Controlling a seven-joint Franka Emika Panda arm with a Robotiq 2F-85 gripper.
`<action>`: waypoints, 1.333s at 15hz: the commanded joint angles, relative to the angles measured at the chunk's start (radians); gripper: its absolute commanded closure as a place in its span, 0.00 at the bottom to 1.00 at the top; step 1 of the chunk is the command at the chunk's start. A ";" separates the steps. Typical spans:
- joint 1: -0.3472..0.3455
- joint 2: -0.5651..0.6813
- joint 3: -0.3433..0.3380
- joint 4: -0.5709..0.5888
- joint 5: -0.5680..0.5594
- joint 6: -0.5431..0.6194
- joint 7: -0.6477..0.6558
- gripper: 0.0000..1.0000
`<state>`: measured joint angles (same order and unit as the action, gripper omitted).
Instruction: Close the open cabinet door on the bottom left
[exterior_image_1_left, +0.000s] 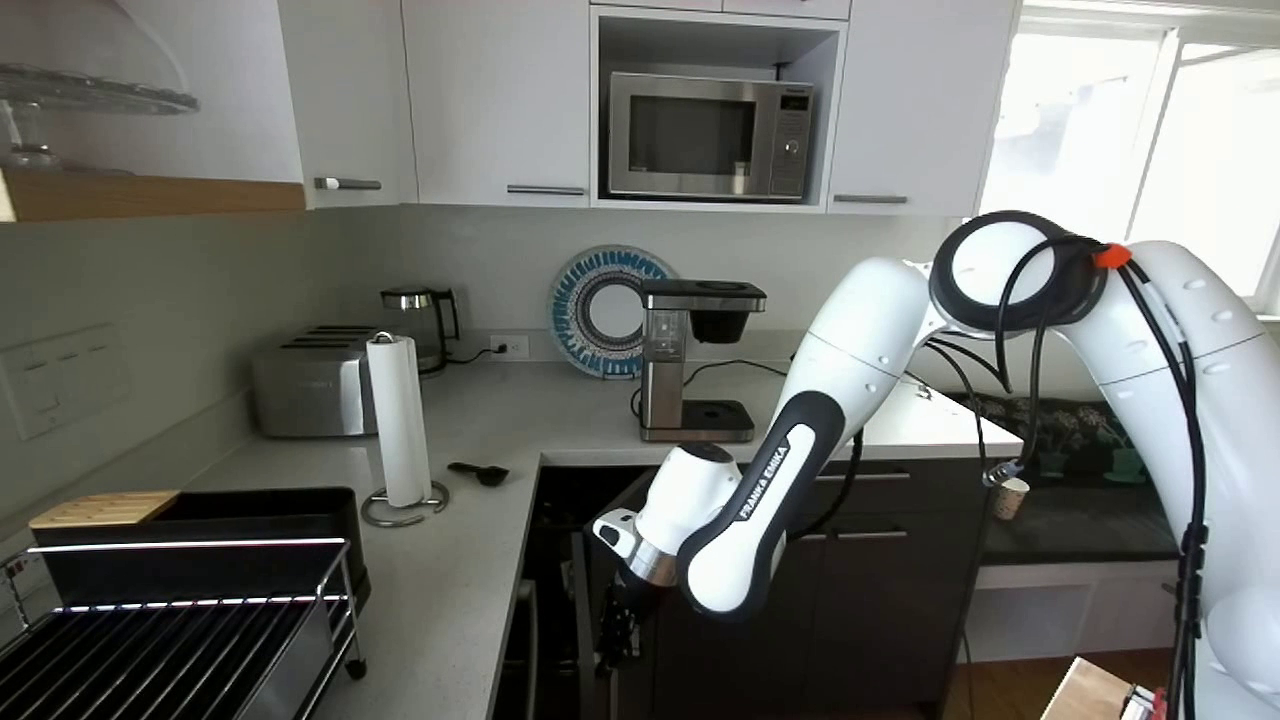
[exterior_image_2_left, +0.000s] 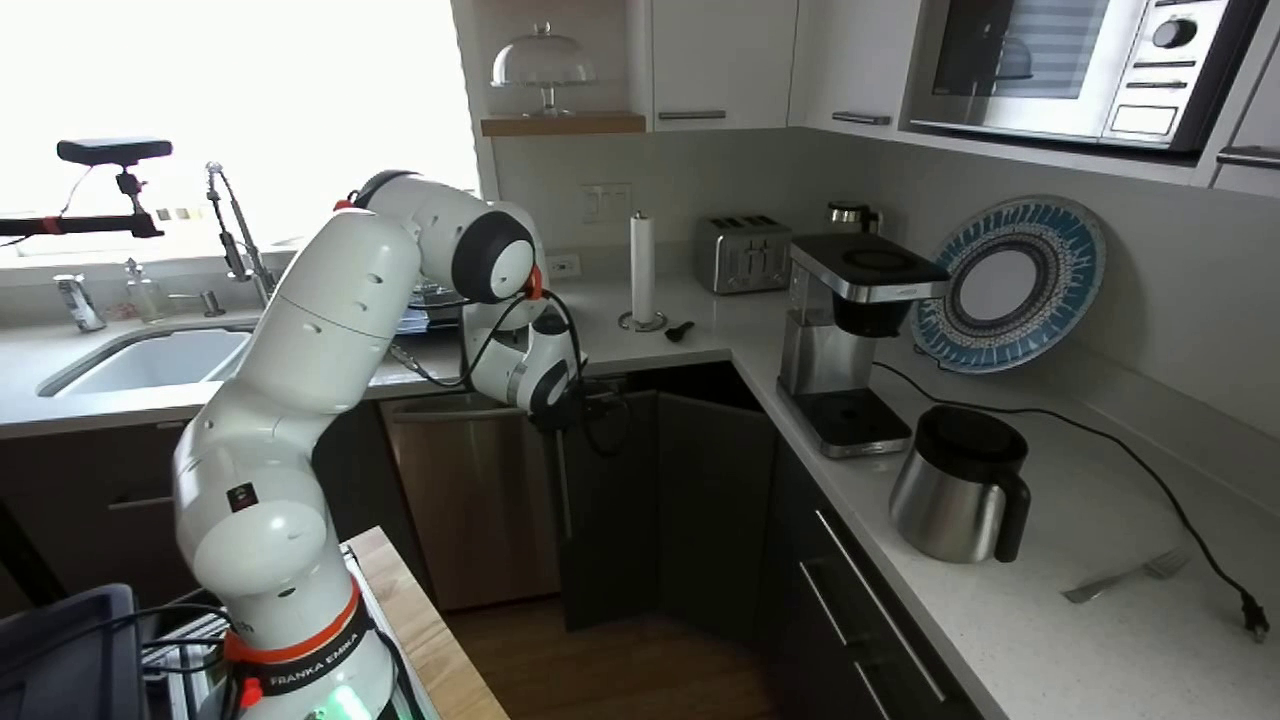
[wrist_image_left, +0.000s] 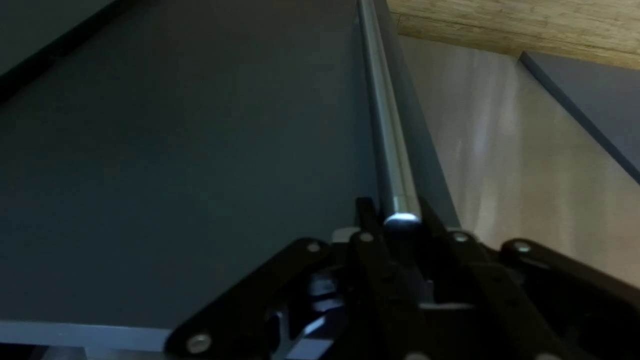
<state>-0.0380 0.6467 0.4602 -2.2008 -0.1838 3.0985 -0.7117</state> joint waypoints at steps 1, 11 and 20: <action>0.025 -0.050 -0.055 -0.005 -0.042 -0.006 0.053 0.95; 0.002 -0.047 -0.107 0.050 -0.114 -0.025 0.019 0.95; -0.081 0.033 -0.051 0.194 -0.100 -0.112 -0.211 0.95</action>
<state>-0.0574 0.6605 0.3946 -2.1066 -0.2711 3.0210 -0.8623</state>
